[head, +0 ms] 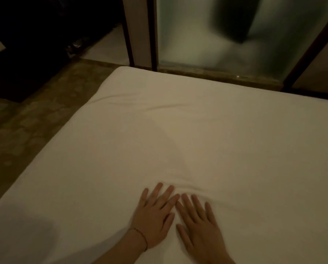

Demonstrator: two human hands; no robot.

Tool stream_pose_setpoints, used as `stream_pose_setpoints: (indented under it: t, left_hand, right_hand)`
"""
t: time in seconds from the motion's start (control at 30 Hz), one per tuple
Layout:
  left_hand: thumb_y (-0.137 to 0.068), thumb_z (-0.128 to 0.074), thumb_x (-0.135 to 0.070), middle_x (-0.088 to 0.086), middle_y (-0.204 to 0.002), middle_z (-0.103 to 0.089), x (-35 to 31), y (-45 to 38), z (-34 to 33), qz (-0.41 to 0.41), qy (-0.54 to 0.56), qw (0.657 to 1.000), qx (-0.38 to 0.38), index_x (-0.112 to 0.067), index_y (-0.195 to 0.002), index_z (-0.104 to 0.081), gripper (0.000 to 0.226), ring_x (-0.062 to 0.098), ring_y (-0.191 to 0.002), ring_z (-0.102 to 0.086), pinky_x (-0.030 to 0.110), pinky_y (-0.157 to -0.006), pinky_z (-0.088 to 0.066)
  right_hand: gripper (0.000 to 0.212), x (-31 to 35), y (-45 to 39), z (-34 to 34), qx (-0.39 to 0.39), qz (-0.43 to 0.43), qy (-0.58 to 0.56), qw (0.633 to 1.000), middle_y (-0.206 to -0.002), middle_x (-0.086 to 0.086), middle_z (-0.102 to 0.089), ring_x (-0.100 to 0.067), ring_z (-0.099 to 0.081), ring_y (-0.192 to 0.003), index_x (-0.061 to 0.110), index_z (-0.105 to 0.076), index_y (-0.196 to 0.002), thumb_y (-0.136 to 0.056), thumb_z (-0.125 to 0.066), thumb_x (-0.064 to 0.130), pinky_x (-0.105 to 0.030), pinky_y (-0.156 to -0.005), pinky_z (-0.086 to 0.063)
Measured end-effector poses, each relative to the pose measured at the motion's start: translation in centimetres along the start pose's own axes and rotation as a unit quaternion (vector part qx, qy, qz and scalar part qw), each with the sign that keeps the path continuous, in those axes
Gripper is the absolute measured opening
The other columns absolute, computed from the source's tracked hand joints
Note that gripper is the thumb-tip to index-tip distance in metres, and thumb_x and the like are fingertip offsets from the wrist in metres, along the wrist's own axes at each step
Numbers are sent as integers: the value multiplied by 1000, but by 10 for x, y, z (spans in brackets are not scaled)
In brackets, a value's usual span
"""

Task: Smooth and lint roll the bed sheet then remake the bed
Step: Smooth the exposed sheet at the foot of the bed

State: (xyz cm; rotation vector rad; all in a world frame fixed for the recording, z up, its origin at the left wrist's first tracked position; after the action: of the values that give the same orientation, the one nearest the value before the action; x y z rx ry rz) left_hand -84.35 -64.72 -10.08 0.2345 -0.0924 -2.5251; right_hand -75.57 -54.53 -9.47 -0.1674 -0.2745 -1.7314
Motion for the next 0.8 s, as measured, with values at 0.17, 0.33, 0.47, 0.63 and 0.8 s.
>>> stream_pose_setpoints:
  t: [0.17, 0.33, 0.47, 0.63, 0.8]
  left_hand:
    - [-103, -29, -47, -9, -165, -25, 59, -105, 21, 16, 3, 1000, 5, -39, -154, -32, 52, 26, -152, -21, 56, -114, -17]
    - [-104, -24, -47, -11, -167, -13, 84, -180, 31, -24, -9, 1000, 10, -42, -157, -22, 53, 27, -155, -8, 57, -117, -11]
    - [-103, -23, -48, -12, -167, -11, 105, -226, 40, -23, -1, 1000, 3, -42, -157, -22, 54, 25, -155, -7, 55, -118, -9]
    - [-102, -24, -50, -13, -168, -9, 137, -282, 54, -10, -1, 1000, -12, -41, -157, -20, 56, 23, -155, -4, 56, -119, -8]
    - [-100, -27, -51, -12, -167, -15, 172, -339, 66, 7, 4, 1000, -16, -42, -156, -23, 57, 24, -155, -8, 58, -120, -12]
  right_hand:
    - [57, -27, -94, 13, -13, -17, 22, 1000, -162, 6, -21, -20, -20, -149, 30, -32, -152, -98, -34, 49, -51, -114, -22]
    - [58, -49, -162, 24, 1, -26, 41, 999, -163, 6, -17, -20, -14, -150, 32, -25, -154, -99, -34, 49, -50, -115, -18]
    - [59, -69, -215, 33, 0, -21, 47, 999, -164, 10, -8, -18, -6, -151, 34, -17, -155, -101, -30, 52, -48, -117, -15]
    - [58, -96, -289, 50, -2, -9, 54, 999, -163, 10, -11, -17, -5, -151, 34, -18, -155, -101, -28, 52, -48, -118, -15]
    - [60, -116, -360, 62, 9, 3, 63, 998, -164, 10, -7, -13, -1, -151, 35, -11, -156, -100, -23, 55, -45, -119, -10]
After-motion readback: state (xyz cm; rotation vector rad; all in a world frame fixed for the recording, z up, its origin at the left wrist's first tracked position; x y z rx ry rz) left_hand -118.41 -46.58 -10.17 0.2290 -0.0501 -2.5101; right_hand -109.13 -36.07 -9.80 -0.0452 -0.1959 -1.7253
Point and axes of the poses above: each hand's wrist, its own y-axis away from the middle knuckle, its own z-axis out of the back of the hand, x = y × z, the point moved 9 cm from there along -y, towards the middle knuckle
